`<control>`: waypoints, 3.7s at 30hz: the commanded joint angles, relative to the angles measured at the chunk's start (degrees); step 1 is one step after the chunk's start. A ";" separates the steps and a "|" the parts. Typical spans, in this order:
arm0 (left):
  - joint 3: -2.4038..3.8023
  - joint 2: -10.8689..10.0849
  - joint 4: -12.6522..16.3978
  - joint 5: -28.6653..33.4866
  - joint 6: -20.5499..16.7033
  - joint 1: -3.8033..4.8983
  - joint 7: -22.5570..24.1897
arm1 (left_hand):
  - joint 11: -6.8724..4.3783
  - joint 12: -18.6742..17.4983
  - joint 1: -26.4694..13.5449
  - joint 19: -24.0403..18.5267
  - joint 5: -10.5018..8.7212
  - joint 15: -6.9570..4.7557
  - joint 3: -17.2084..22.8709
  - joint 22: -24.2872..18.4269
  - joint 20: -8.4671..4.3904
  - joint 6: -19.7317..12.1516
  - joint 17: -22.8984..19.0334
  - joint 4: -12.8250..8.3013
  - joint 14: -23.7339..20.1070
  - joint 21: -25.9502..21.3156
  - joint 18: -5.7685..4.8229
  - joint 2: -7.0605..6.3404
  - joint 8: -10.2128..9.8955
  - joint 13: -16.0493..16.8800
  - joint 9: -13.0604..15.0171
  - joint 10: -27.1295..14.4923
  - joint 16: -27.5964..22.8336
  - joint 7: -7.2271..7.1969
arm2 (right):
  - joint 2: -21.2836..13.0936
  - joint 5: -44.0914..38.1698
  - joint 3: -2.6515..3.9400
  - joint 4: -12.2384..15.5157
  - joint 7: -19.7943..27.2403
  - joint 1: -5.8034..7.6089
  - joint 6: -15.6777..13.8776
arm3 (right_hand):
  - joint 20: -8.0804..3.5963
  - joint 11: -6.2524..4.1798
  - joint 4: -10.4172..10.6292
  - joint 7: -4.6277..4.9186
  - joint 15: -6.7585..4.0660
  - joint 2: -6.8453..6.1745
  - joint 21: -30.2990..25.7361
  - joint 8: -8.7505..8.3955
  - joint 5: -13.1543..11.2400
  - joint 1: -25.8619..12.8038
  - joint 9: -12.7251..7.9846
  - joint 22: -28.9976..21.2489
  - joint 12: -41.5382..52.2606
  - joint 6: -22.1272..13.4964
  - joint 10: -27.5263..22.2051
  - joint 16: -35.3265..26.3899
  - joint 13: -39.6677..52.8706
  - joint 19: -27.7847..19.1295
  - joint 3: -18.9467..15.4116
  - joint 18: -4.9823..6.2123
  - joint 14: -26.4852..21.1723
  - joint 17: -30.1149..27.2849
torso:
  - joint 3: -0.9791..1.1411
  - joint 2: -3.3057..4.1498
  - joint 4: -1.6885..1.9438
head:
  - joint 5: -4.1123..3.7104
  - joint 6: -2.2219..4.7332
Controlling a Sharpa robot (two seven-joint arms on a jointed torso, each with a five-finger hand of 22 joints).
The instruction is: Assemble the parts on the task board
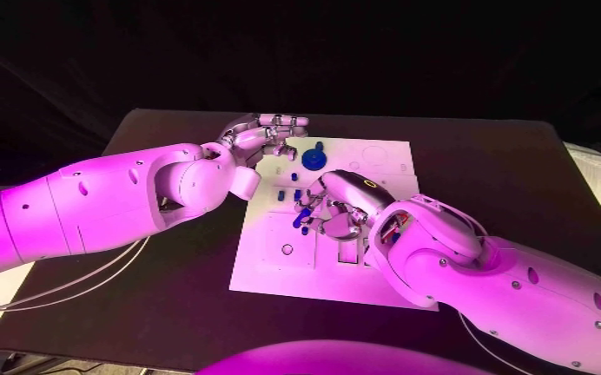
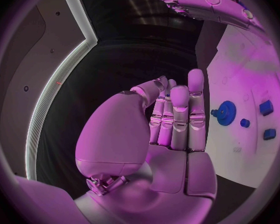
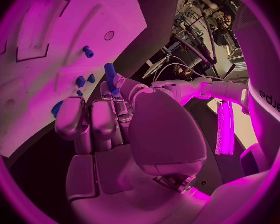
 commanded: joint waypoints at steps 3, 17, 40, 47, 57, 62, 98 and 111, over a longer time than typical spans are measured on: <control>0.06 0.19 -0.46 -0.18 0.24 0.02 0.96 | 0.10 0.35 -0.39 -0.09 0.19 0.12 -0.36 -0.06 0.18 -0.14 0.05 -0.11 -0.32 -0.30 1.03 0.19 0.31 -0.10 -0.08 -0.37 -0.01 0.14 | 1.35 0.25 -0.88 -1.55 3.74 -0.74 2.62 | 0.03 -1.38 -0.55 0.21 0.45 0.00 -0.16 -0.22 0.27 0.20 0.03 -0.03 -0.13 -0.24 1.81 -0.36 0.07 -0.16 0.10 -0.39 0.98 -0.09 | 0.05 0.11 -0.11 | 0.51 -0.11; 0.06 0.34 -0.94 -0.18 0.32 0.02 0.87 | 0.14 0.50 -0.73 -0.07 0.18 0.18 -0.62 -0.17 0.25 -0.28 -0.09 0.08 -0.35 -0.43 1.03 0.21 0.35 -0.11 -0.08 -0.60 0.02 0.16 | 3.83 -2.57 -2.36 -4.07 2.34 -1.93 2.36 | 0.07 -1.37 -0.60 0.22 0.49 0.11 -0.25 -0.24 0.50 0.01 0.06 -0.17 -0.23 -0.22 1.82 -0.38 0.07 -0.28 0.22 -0.35 0.96 -0.16 | 0.05 0.03 -0.02 | 0.73 -0.27; 0.06 0.49 -1.21 -0.18 0.53 0.02 0.42 | 0.14 0.53 -0.79 -0.07 0.18 0.19 -0.67 -0.19 0.26 -0.31 -0.03 0.12 -0.33 -0.46 1.04 0.22 0.36 -0.11 -0.08 -0.64 0.08 0.17 | 5.04 -7.37 -3.52 -5.62 0.22 -1.75 7.03 | 0.10 -1.43 -0.83 0.15 0.47 0.13 -0.17 -0.18 0.65 -0.09 0.13 -0.07 -0.24 -0.05 2.06 -0.38 0.12 -0.26 0.34 -0.36 0.94 -0.22 | 0.04 0.12 0.02 | 0.52 -0.48; 0.06 0.52 -1.20 -0.18 0.57 0.02 0.38 | 0.14 0.53 -0.79 -0.07 0.18 0.19 -0.67 -0.19 0.26 -0.31 -0.03 0.12 -0.33 -0.46 1.04 0.22 0.36 -0.11 -0.08 -0.64 0.08 0.17 | 5.43 -8.34 -3.81 -5.70 0.14 -1.73 8.07 | 0.10 -1.44 -0.85 0.15 0.47 0.13 -0.18 -0.16 0.61 -0.16 0.14 -0.08 -0.24 0.01 2.11 -0.34 0.12 -0.28 0.33 -0.35 0.94 -0.17 | 0.05 0.14 -0.05 | 0.64 -0.76; 0.06 0.60 -1.16 -0.18 0.45 0.03 0.28 | 0.14 0.53 -0.79 -0.07 0.18 0.19 -0.67 -0.19 0.26 -0.31 -0.03 0.12 -0.33 -0.46 1.04 0.22 0.36 -0.11 -0.08 -0.64 0.08 0.17 | 6.38 -11.62 -4.28 -5.82 1.37 -1.60 8.55 | 0.70 -0.36 -0.37 1.09 1.36 -2.76 -1.30 -2.00 3.64 -4.03 -0.47 -1.53 -2.66 -2.75 -0.92 -1.23 -0.30 -1.54 -1.88 -0.08 0.48 -1.72 | 0.03 0.11 0.02 | 0.72 -0.74; 0.06 0.68 -1.08 -0.18 0.41 0.03 0.25 | 0.14 0.61 -0.77 -0.06 0.19 0.19 -0.72 -0.24 0.28 -0.37 -0.18 0.10 -0.38 -0.52 1.05 0.26 0.38 -0.12 -0.08 -0.73 0.04 0.16 | 6.65 -12.11 -4.63 -6.03 1.90 -1.47 7.71 | 1.34 0.28 0.22 1.42 1.91 -4.35 -1.99 -2.44 3.20 -6.03 -1.16 -2.37 -3.56 -5.24 -2.97 -1.37 -0.24 -2.20 -4.06 0.13 0.33 -2.08 | 0.02 0.06 -0.01 | 0.80 -0.83; 0.03 0.70 -1.62 -0.05 -1.95 -0.06 2.56 | 0.07 0.93 -0.66 0.01 0.22 0.16 -0.78 -0.33 0.29 -0.37 0.04 0.06 -0.26 -0.61 1.08 0.43 0.49 -0.06 -0.06 -0.61 0.27 0.14 | -20.51 9.75 -0.13 8.78 -6.98 0.21 -4.77 | -1.09 -3.37 10.74 -0.92 -1.03 -1.10 6.03 -1.58 10.47 -6.82 -1.21 9.12 13.78 -4.77 9.71 3.84 8.12 5.90 -27.80 -2.43 2.29 4.03 | 0.22 -0.61 -2.84 | -1.65 1.63; 0.01 0.80 -1.43 0.62 -1.62 -0.67 2.45 | 0.05 1.05 -0.68 0.04 0.21 0.15 -0.84 -0.35 0.30 -0.33 -0.18 0.06 -0.32 -0.64 1.09 0.43 0.55 -0.03 -0.04 -0.56 0.20 0.12 | -26.28 5.39 -0.02 9.71 -13.12 -1.66 0.85 | -1.66 -4.20 15.51 -1.88 -1.63 1.50 10.31 1.86 11.93 -5.70 1.25 15.15 41.14 -3.50 5.66 10.23 41.28 8.29 -34.74 -3.63 2.77 13.04 | 0.16 -0.52 -3.29 | -2.02 2.26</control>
